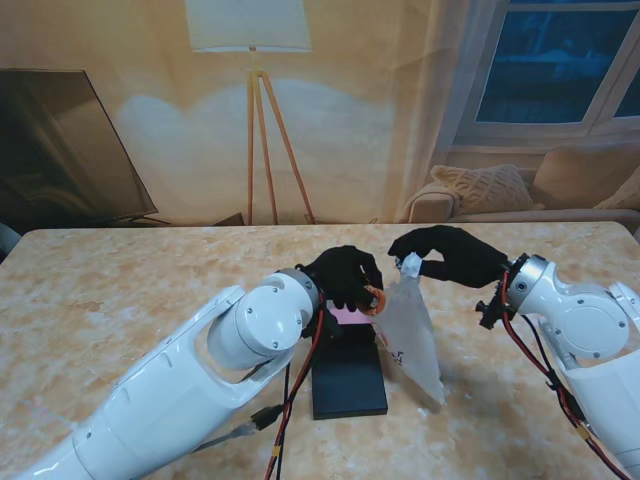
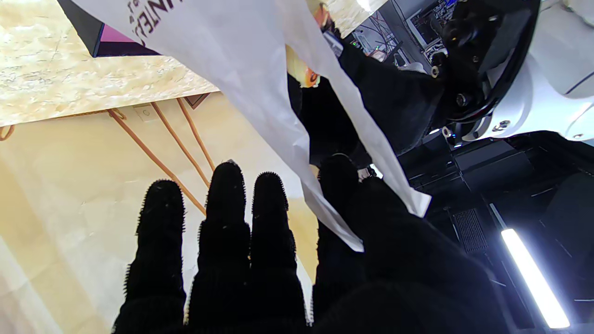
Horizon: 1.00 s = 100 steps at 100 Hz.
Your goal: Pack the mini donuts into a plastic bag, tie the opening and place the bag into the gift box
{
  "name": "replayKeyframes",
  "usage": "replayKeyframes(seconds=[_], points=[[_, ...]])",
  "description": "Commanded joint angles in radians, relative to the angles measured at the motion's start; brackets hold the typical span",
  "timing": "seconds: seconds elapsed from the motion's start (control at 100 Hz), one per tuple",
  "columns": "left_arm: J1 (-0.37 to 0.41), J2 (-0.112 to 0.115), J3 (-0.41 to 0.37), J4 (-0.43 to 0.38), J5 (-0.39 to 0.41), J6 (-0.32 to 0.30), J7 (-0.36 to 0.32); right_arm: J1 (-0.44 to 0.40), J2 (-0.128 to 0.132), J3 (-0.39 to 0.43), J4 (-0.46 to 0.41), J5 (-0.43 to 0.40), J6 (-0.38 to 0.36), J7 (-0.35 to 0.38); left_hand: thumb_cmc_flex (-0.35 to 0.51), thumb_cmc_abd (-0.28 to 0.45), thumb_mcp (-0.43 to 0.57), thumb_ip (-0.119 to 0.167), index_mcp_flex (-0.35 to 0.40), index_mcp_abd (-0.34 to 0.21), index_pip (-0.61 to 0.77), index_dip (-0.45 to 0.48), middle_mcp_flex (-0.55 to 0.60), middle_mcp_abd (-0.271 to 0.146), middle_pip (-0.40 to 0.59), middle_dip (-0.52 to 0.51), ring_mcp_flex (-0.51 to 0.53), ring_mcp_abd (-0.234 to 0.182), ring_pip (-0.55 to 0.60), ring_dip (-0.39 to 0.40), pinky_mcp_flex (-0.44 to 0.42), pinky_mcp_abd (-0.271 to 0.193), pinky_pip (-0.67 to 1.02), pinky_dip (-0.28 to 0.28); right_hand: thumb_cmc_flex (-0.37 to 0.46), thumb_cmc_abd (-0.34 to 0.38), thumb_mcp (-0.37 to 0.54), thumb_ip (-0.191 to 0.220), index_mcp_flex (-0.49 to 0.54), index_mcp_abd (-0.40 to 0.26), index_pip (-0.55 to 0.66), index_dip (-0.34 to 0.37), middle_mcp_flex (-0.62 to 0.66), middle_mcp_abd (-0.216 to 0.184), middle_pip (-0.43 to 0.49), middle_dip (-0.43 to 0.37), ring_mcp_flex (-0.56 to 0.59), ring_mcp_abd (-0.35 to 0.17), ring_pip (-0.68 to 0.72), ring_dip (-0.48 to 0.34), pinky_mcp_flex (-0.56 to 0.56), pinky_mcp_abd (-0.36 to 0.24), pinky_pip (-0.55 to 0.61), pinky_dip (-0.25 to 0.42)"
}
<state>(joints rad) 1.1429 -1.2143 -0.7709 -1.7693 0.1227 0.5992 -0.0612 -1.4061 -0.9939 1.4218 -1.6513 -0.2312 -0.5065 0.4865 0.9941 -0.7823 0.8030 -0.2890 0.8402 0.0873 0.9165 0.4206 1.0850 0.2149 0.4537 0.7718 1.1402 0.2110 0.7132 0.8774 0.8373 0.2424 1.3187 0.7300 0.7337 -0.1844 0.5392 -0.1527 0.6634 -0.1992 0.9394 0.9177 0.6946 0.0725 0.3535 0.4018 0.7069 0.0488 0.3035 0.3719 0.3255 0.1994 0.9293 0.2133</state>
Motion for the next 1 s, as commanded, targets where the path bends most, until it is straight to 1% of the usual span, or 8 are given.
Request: replayKeyframes(seconds=[0.0,0.11,0.24,0.39,0.66,0.77,0.87,0.99], points=[[0.009,-0.017,-0.018,-0.037,-0.036,0.039,0.002,-0.009,-0.007,0.001,-0.007,-0.013,-0.011,0.006,0.045,0.031,0.003,0.05,0.001,0.008,0.032,0.026,-0.003,0.004,0.006,-0.012,-0.005,0.024,-0.008,-0.024,0.019,-0.073,0.016,-0.015,0.121,0.022,0.113,0.046,0.019,-0.305,-0.001,0.029,-0.049,0.026,-0.028,-0.018,-0.038,0.01,-0.027,-0.015,-0.018,0.01,0.018,0.015],[0.042,-0.026,-0.044,-0.085,-0.092,0.115,0.018,-0.01,-0.008,0.003,-0.008,-0.02,-0.01,0.001,0.054,0.035,0.001,0.051,0.001,0.023,0.03,0.028,-0.005,0.018,0.006,-0.013,-0.006,0.042,-0.007,-0.035,0.031,-0.07,0.033,-0.017,0.122,0.022,0.112,0.045,0.017,-0.305,-0.001,0.029,-0.063,0.04,-0.038,-0.029,-0.05,0.017,-0.034,-0.023,-0.032,0.019,0.017,0.016],[0.067,-0.003,-0.049,-0.117,-0.055,0.089,-0.011,-0.011,-0.008,0.004,-0.008,-0.024,-0.005,0.002,0.058,0.038,-0.003,0.051,0.0,0.03,0.028,0.031,-0.003,0.026,0.008,-0.012,-0.006,0.049,0.002,-0.042,0.043,-0.076,0.052,-0.017,0.122,0.022,0.112,0.045,0.018,-0.307,0.0,0.028,-0.059,0.039,-0.033,-0.034,-0.05,0.017,-0.031,-0.026,-0.032,0.02,0.021,0.018],[0.074,0.013,-0.056,-0.14,-0.04,0.075,-0.04,-0.008,-0.01,0.0,-0.003,-0.028,0.0,-0.003,0.06,0.035,-0.003,0.052,0.003,0.034,0.028,0.036,0.0,0.028,0.01,-0.012,-0.01,0.052,0.007,-0.05,0.038,-0.068,0.054,-0.022,0.122,0.022,0.113,0.045,0.019,-0.306,0.001,0.028,-0.06,0.041,-0.032,-0.037,-0.051,0.018,-0.029,-0.028,-0.034,0.021,0.021,0.019],[0.021,0.003,-0.001,-0.057,0.034,0.024,-0.025,-0.01,-0.007,0.001,-0.004,-0.02,-0.013,0.004,0.054,0.034,0.002,0.051,0.004,0.025,0.025,0.039,0.001,0.021,0.003,-0.022,-0.014,0.05,-0.004,-0.089,0.034,-0.068,0.047,-0.039,0.118,0.022,0.109,0.044,0.019,-0.323,-0.001,0.028,-0.077,0.048,-0.043,-0.046,-0.067,0.024,-0.036,-0.033,-0.044,0.031,0.016,0.018],[0.004,-0.008,0.012,-0.035,0.047,0.028,-0.004,-0.013,-0.007,0.002,-0.006,-0.018,-0.017,0.003,0.056,0.04,0.0,0.052,0.001,0.025,0.022,0.036,-0.001,0.02,0.0,-0.025,-0.016,0.048,-0.01,-0.102,0.036,-0.076,0.042,-0.045,0.116,0.019,0.107,0.043,0.023,-0.331,-0.003,0.027,-0.086,0.062,-0.058,-0.057,-0.08,0.037,-0.046,-0.04,-0.049,0.037,0.015,0.018],[-0.013,-0.014,0.024,-0.021,0.052,0.045,0.001,-0.013,-0.006,0.002,-0.006,-0.021,-0.024,0.001,0.058,0.042,-0.004,0.052,0.002,0.026,0.018,0.031,0.001,0.019,-0.003,-0.031,-0.013,0.046,-0.015,-0.116,0.044,-0.083,0.042,-0.049,0.115,0.018,0.108,0.041,0.022,-0.336,-0.004,0.025,-0.097,0.05,-0.074,-0.07,-0.098,0.043,-0.064,-0.051,-0.061,0.038,0.009,0.016],[-0.031,-0.018,0.034,-0.006,0.055,0.052,0.002,-0.009,-0.003,-0.001,-0.003,-0.017,-0.034,0.009,0.06,0.044,-0.005,0.054,0.003,0.022,0.017,0.03,0.0,0.018,-0.004,-0.033,-0.013,0.047,-0.015,-0.122,0.043,-0.083,0.041,-0.052,0.115,0.017,0.108,0.04,0.025,-0.339,-0.002,0.025,-0.106,0.005,-0.085,-0.081,-0.116,0.032,-0.082,-0.063,-0.076,0.033,-0.002,0.012]])
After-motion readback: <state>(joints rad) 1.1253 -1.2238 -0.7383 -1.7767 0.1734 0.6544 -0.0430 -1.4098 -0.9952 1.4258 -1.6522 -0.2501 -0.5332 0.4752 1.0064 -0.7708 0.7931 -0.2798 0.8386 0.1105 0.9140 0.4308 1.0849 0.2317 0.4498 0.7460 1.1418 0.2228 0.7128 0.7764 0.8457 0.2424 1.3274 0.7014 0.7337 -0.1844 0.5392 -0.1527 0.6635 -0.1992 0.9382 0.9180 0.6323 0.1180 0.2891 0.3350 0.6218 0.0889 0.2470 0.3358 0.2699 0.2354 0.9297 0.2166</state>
